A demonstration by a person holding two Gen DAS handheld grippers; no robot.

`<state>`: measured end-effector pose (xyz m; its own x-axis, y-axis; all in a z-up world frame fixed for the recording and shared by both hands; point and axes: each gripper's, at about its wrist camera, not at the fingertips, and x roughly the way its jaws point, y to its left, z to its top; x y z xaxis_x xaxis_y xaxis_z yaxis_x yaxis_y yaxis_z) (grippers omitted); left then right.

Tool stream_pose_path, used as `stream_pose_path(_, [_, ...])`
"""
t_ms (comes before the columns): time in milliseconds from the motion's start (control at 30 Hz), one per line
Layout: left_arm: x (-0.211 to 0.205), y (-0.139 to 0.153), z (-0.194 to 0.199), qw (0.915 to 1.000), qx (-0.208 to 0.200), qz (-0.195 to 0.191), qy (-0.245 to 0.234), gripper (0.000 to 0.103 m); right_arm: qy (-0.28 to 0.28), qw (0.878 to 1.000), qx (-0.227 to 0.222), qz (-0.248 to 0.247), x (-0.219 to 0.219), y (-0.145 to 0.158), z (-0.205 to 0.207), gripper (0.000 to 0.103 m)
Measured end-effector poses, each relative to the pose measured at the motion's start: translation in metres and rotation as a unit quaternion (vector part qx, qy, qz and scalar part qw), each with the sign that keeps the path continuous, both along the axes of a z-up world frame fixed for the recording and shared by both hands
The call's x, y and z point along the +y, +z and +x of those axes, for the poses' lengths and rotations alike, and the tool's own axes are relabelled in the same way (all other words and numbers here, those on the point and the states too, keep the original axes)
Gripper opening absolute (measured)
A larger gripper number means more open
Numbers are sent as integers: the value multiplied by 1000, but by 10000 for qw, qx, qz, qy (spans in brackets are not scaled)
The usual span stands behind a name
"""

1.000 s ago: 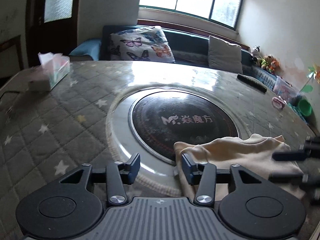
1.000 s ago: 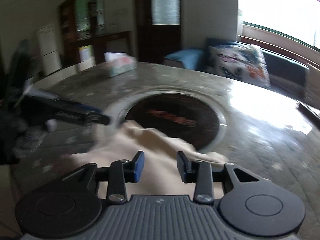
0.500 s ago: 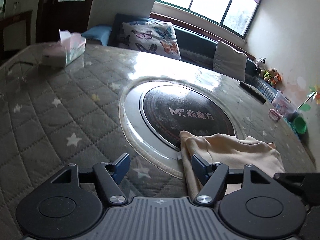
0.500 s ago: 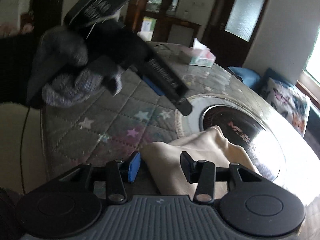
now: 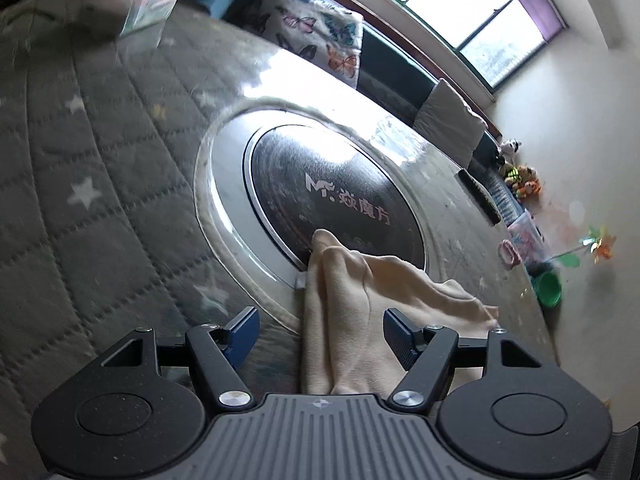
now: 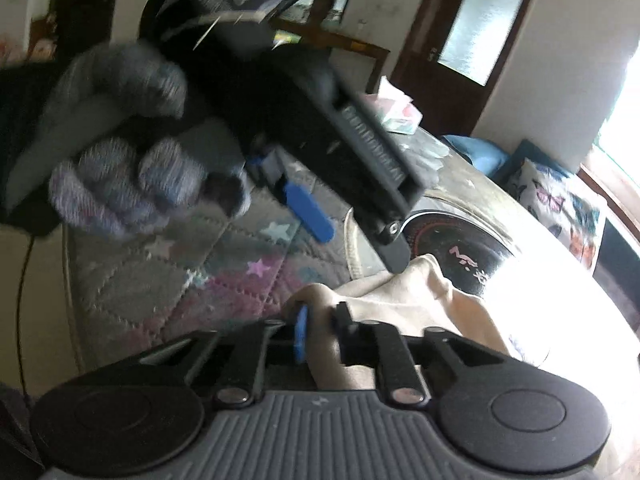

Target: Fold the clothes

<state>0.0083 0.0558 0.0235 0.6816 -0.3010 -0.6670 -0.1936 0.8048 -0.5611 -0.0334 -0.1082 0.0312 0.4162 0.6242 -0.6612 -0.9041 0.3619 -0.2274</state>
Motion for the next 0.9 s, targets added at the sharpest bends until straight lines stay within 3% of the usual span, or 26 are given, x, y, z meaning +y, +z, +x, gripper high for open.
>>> stream_pose_path(200, [-3,-2,5,9983,190,-501,247,72,-242,9974,415,543,-23,20,11,3])
stream_pose_path(333, [-1,0,4,9976,217,-486,442,73,-240,9972,372,610,-31,28,12,2])
stream_pose_path(400, [0,2,2,9979,211,-393,477,73,-106,9984,276,491,-29,23,8,7])
stream_pose_path(500, [4,3,-1,9977,246,-347,531,74,74,9993,193,302,-21,10,-4,33])
stream_pose_path(633, [7,1,-2,9973,267,-365,577,74,193,9998,23,86,-14,-2,-10,36])
stream_pose_path(733, [5,1,-2,9974,261,-384,552,75,263,9996,-74,-44,-10,-9,-16,34])
stream_pose_path(833, [3,0,-1,9970,264,-472,556,76,202,9997,-131,-44,-5,-10,-13,14])
stream_pose_path(900, [2,-1,0,9965,269,-565,557,77,103,9999,-17,82,-5,-5,-4,8])
